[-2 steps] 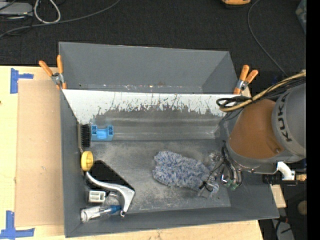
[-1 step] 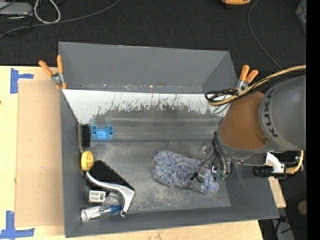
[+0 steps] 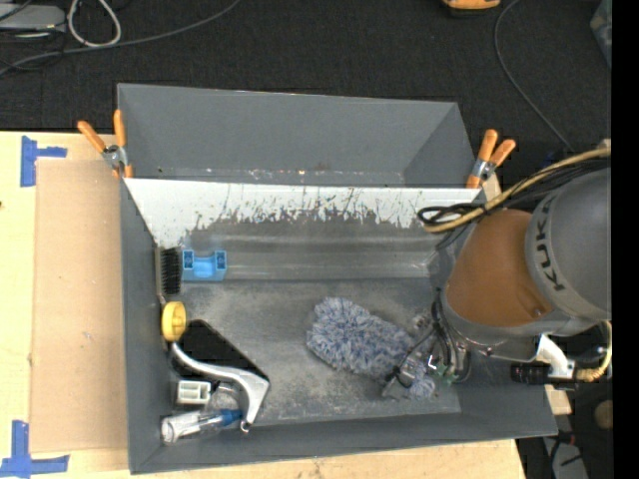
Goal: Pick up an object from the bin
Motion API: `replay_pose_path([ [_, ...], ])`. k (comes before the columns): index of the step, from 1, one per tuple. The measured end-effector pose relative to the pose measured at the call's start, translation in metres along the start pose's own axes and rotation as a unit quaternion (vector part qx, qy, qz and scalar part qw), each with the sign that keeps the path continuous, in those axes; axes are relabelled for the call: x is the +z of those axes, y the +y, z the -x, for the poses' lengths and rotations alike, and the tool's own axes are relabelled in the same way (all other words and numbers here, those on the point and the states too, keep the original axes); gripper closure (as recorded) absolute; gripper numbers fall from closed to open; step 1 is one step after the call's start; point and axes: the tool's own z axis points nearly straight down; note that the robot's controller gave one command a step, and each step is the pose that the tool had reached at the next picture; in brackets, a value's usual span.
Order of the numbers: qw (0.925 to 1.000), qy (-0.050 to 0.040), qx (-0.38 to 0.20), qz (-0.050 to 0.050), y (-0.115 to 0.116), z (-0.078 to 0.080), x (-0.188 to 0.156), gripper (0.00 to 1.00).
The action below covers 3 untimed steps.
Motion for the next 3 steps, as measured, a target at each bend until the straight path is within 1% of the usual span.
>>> replay_pose_path([
  [1, 0.9997, 0.0026, 0.022, -0.001, -0.001, 0.002, 0.003, 0.0],
  [2, 0.9996, 0.0025, -0.029, -0.001, -0.016, 0.007, -0.014, 0.0],
  [3, 0.9998, 0.0039, -0.019, -0.002, 0.003, -0.015, -0.085, 0.0],
])
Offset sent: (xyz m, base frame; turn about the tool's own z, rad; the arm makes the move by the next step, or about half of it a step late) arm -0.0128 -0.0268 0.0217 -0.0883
